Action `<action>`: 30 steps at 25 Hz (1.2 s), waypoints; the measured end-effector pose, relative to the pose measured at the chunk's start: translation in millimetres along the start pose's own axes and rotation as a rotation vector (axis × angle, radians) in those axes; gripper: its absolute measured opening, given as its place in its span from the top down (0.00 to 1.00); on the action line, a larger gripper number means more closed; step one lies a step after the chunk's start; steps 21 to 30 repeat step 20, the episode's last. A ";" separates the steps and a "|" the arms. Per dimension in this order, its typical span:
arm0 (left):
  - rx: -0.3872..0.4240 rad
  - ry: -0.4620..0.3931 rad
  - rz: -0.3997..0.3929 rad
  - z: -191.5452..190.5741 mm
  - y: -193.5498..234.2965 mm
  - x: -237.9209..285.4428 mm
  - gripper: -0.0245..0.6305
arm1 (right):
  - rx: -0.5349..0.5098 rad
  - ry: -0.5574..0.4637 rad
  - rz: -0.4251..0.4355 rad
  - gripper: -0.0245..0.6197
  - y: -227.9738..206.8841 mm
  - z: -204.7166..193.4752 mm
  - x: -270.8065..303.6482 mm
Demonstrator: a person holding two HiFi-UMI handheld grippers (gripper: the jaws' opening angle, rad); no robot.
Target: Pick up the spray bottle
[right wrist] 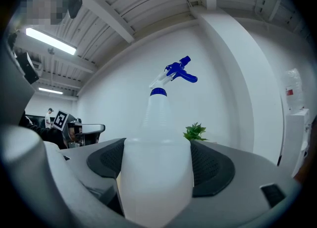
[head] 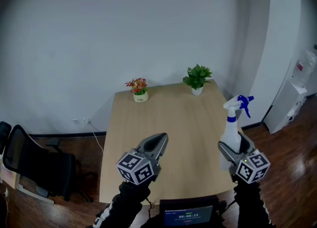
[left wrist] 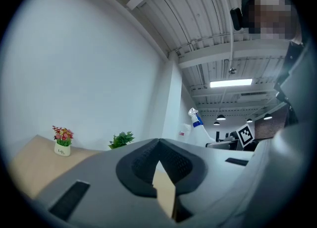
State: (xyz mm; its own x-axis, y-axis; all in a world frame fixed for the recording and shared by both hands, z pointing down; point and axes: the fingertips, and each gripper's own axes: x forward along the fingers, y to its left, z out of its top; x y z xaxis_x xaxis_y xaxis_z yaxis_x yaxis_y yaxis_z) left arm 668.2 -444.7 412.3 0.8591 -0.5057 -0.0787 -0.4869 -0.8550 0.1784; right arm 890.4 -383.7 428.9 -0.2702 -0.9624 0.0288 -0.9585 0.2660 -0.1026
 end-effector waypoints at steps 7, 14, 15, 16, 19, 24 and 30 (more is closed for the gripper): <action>-0.015 0.008 0.000 -2.5 0.1 -0.7 0.94 | -0.004 0.006 0.004 0.37 5.4 3.8 -3.1; -0.022 0.012 -0.003 -3.9 1.2 3.5 0.94 | 0.004 0.018 -0.009 0.37 1.6 1.6 -1.0; -0.022 0.011 -0.003 -5.1 1.2 5.1 0.94 | 0.003 0.019 -0.008 0.37 0.0 0.5 -0.6; -0.022 0.011 -0.003 -6.1 1.0 6.0 0.94 | 0.003 0.019 -0.007 0.37 -0.9 -0.3 -0.6; -0.025 0.017 -0.005 -8.1 0.1 5.6 0.94 | 0.005 0.019 -0.010 0.37 -0.4 -1.3 -1.9; -0.026 0.019 -0.005 -8.5 0.0 5.1 0.94 | 0.005 0.019 -0.012 0.37 0.1 -1.5 -2.3; -0.026 0.019 -0.005 -8.5 0.0 5.1 0.94 | 0.005 0.019 -0.012 0.37 0.1 -1.5 -2.3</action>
